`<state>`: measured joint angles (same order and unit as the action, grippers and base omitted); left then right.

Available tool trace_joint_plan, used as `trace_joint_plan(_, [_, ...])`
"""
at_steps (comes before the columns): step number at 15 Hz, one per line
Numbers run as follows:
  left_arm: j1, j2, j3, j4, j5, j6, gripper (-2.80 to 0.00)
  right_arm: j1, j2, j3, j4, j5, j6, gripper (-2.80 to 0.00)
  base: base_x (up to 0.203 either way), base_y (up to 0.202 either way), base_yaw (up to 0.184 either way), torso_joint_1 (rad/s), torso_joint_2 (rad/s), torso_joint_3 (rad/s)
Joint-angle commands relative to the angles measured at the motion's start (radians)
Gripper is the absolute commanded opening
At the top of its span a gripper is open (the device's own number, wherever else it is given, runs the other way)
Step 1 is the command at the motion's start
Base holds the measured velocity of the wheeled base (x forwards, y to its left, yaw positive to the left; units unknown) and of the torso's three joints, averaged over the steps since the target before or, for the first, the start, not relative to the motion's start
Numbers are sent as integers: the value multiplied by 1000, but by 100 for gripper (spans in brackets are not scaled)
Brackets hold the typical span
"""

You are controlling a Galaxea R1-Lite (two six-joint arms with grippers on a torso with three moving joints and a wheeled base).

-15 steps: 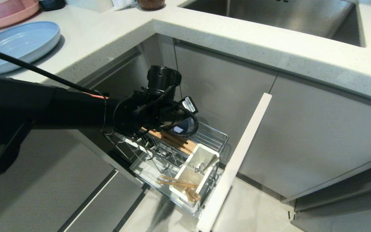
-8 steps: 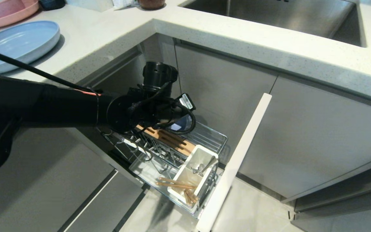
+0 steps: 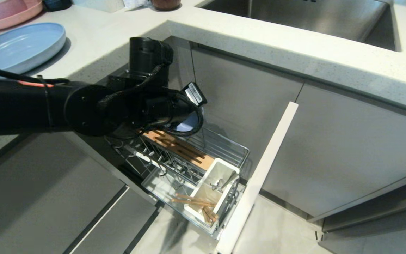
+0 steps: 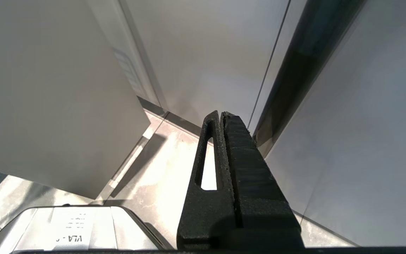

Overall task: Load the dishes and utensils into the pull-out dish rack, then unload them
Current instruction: Take the bowl out of the cupboard

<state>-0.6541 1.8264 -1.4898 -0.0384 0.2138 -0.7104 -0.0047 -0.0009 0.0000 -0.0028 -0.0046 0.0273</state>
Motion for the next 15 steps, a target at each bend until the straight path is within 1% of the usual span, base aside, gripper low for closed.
trace_joint_plan(1, [-20, -115, 29, -1, -4, -2, -280, 0, -4, 2, 0, 0, 0, -280, 0, 0, 0, 0, 0, 0])
trace_joint_plan(5, [-93, -318, 89, -1, -7, 10, -280, 0, -3, 2, 0, 0, 0, -280, 0, 0, 0, 0, 0, 0])
trace_joint_plan(7, [-116, -444, 113, 1, -15, 42, -280, 0, -4, 2, 0, 0, 0, -280, 0, 0, 0, 0, 0, 0])
trace_joint_plan(8, [-120, -502, 119, 2, -29, 60, -280, 0, -4, 2, 0, 0, 0, -280, 0, 0, 0, 0, 0, 0])
trace_joint_plan(10, [-107, -636, 124, 26, -87, 106, -280, 0, -4, 2, 0, 0, 0, -280, 0, 0, 0, 0, 0, 0])
trace_joint_plan(11, [-71, -693, 124, 40, -128, 139, -280, 0, -4, 2, 0, 0, 0, -280, 0, 0, 0, 0, 0, 0])
trace_joint_plan(12, [-3, -733, 122, 51, -178, 175, -280, 0, -4, 2, 0, 0, 0, -280, 0, 0, 0, 0, 0, 0])
trace_joint_plan(13, [80, -758, 116, 56, -218, 201, -280, 0, -3, 2, 0, 0, 0, -280, 0, 0, 0, 0, 0, 0])
trace_joint_plan(15, [273, -795, 104, 62, -284, 239, -280, 0, -2, 2, 0, 0, 0, -280, 0, 0, 0, 0, 0, 0])
